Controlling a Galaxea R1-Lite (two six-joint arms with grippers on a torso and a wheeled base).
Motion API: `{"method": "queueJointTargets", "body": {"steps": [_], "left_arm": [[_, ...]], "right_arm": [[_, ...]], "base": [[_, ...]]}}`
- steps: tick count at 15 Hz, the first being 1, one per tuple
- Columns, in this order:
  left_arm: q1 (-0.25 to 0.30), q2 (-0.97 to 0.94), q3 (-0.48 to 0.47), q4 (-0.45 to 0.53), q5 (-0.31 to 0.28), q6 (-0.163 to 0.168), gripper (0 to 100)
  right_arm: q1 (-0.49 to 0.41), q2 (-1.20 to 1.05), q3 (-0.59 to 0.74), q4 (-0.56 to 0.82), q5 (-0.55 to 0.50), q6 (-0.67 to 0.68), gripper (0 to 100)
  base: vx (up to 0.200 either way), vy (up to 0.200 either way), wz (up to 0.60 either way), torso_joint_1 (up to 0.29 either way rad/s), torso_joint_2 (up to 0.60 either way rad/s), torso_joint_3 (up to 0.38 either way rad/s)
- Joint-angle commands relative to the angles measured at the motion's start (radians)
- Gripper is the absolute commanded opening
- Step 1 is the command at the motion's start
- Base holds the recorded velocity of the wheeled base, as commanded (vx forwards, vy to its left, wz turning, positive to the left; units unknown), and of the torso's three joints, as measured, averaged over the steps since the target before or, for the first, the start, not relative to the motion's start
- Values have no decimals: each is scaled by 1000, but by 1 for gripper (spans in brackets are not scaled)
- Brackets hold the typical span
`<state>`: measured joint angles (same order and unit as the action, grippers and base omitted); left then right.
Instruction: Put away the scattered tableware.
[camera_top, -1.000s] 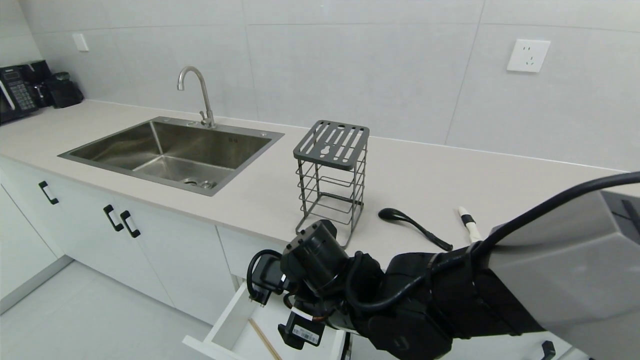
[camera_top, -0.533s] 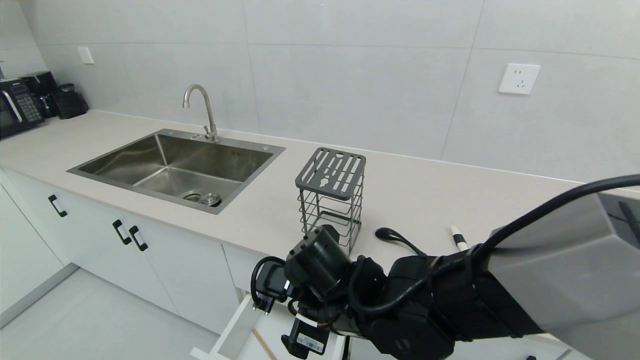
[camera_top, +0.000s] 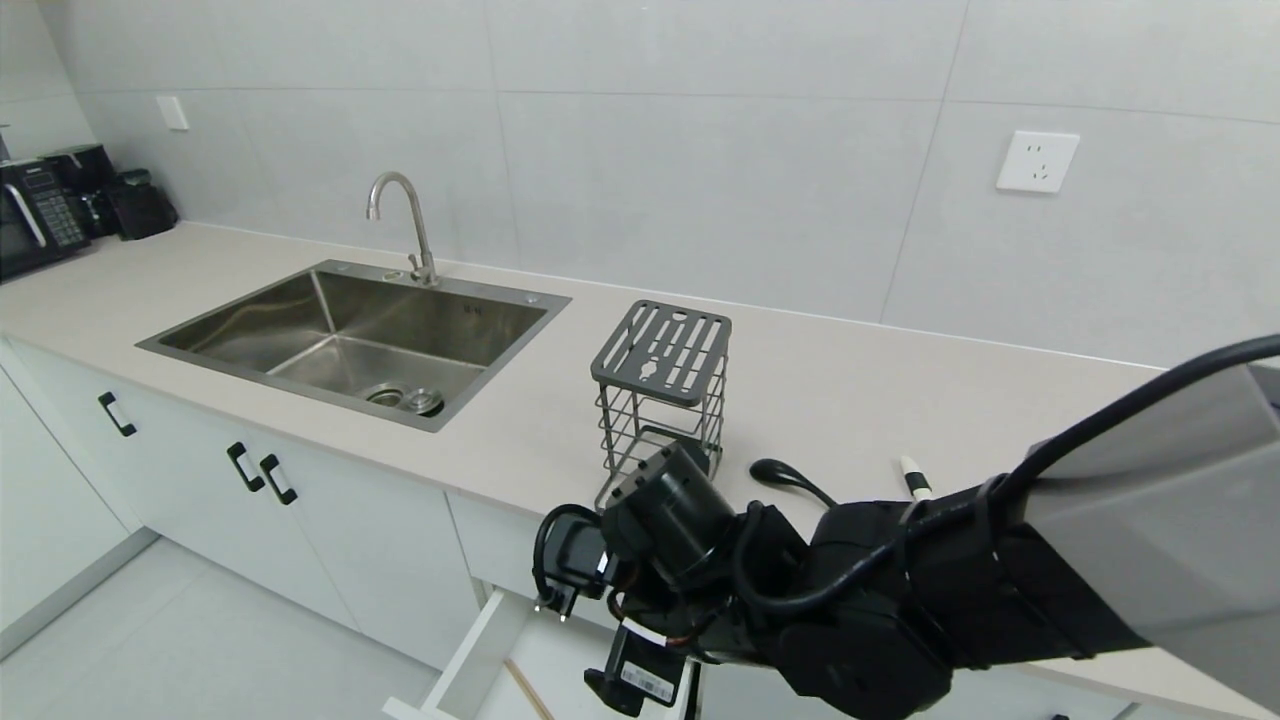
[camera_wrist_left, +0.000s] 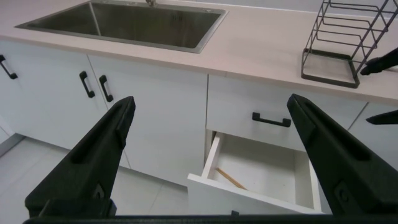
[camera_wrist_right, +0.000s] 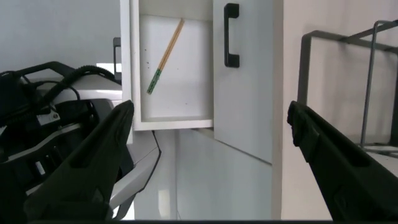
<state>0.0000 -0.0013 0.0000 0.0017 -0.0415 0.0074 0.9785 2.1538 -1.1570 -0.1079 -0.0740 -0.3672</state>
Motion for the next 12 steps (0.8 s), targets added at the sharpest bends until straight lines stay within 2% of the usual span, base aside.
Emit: {"method": "queueJointTargets", "body": {"steps": [1, 4, 8, 10, 12], "left_arm": [[0, 1, 0, 0, 0, 0, 100], [0, 1, 0, 0, 0, 0, 100], [0, 1, 0, 0, 0, 0, 100], [0, 1, 0, 0, 0, 0, 100], [0, 1, 0, 0, 0, 0, 100]], "right_arm": [[-4, -52, 74, 2, 3, 2, 100], [-31, -114, 146, -16, 3, 119, 100], [-81, -206, 292, -153, 2, 369, 100], [-158, -235, 330, -219, 2, 527, 100], [-213, -233, 329, -268, 2, 568, 100]], "base": [[0, 0, 0, 0, 0, 0], [0, 0, 0, 0, 0, 0], [0, 0, 0, 0, 0, 0], [0, 0, 0, 0, 0, 0], [0, 0, 0, 0, 0, 0]]}}
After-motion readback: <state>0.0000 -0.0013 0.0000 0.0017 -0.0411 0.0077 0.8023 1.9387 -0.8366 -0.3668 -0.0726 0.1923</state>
